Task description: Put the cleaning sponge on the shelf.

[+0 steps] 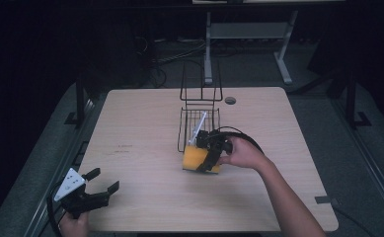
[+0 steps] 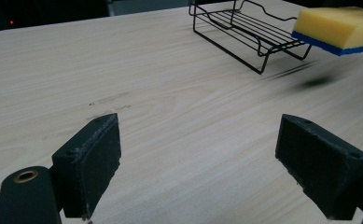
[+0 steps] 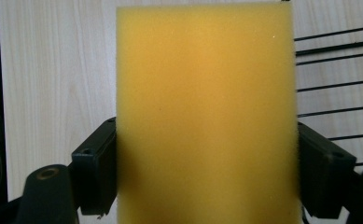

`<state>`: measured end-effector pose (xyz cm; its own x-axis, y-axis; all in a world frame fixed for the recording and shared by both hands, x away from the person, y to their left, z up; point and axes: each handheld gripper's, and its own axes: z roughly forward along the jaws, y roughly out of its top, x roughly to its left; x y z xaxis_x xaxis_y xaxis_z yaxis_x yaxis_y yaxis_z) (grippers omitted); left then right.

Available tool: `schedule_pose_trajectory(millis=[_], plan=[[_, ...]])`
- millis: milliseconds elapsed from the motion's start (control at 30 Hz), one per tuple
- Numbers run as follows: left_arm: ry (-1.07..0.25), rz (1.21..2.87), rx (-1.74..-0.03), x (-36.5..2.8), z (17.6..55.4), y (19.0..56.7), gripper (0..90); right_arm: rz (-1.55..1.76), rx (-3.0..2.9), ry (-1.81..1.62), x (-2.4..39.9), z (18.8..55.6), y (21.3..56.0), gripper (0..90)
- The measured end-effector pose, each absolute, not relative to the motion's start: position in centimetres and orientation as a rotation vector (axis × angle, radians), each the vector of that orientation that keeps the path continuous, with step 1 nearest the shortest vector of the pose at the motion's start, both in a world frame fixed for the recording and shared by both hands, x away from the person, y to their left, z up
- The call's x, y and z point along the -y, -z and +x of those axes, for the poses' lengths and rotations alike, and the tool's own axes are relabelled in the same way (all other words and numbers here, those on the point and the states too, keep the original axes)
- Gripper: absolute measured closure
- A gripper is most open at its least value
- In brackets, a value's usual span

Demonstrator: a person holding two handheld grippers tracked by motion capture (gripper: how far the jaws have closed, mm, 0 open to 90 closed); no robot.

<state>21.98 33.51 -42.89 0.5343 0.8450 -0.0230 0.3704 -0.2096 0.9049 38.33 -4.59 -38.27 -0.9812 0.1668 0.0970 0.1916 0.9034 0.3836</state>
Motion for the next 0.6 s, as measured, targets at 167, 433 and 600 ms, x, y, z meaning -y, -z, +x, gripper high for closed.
schedule_pose_trajectory(millis=[167,433,600], plan=[[-0.611,1.799,-1.008,-33.5,22.0,42.9,13.4,-0.295,2.999,0.615,4.3,39.3,38.0,20.8],[-0.608,1.799,-1.008,-33.5,22.1,42.9,13.5,-0.314,2.989,0.622,4.0,40.7,37.8,20.9],[-0.606,1.800,-1.006,-33.5,22.1,42.9,13.4,-0.341,2.978,0.612,4.2,41.3,37.9,20.9]])
